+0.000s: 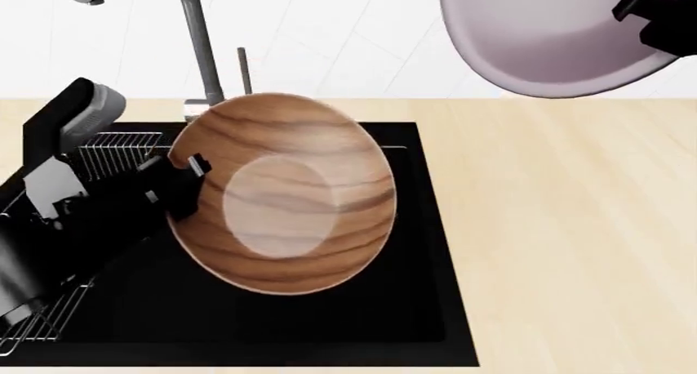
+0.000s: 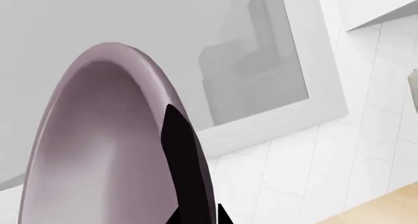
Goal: Stack the bowls in the sink.
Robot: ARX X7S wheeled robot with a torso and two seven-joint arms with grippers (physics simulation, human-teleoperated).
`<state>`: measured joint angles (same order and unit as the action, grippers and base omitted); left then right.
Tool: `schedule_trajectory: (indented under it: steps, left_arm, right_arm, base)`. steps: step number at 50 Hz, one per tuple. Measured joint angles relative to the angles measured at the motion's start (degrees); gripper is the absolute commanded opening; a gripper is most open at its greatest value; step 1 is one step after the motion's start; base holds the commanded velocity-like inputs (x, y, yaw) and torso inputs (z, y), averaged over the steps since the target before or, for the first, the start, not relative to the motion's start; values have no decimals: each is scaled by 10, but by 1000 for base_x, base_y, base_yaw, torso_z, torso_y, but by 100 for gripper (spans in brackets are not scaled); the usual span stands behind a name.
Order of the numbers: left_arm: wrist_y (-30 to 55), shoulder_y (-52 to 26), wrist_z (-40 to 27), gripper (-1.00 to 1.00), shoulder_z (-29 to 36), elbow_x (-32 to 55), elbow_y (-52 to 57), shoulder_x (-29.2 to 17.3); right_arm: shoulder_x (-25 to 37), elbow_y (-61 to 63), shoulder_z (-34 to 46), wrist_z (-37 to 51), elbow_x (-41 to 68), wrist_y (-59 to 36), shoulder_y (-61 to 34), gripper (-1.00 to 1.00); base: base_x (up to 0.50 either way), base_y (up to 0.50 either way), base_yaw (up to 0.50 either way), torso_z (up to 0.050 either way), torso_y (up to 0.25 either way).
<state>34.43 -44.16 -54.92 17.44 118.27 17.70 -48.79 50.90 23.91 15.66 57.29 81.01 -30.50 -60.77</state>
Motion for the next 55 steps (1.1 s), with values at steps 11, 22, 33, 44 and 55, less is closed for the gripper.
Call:
schedule_trajectory:
  steps: [11,22,33,44,55]
  left_arm:
    - [16,-10,9,-100,25,-8,-40,11]
    - [37,-19,8,-100,55,-21,-72,21]
    - [64,-45,-1,-100,86,-29,-99,34]
    - [125,-124,-29,-100,139,-36,-154,62]
    - [180,-188,-39,-100,191,-51,-214,100]
  right_arm:
    - [-2,-3,1,4,2,-4,-8,-100]
    - [-3,-5,2,5,1,-6,-11,-100]
    - [-7,-11,5,4,-3,-6,-11,-100]
    - [-11,-15,9,3,-4,-10,-18,-100]
    - [-12,-19,8,2,-5,-9,-17,-100]
  base:
    - [0,0,0,0,1]
    - [0,0,0,0,0]
    - [0,0,0,0,1]
    - [0,0,0,1,1]
    - [0,0,0,0,0]
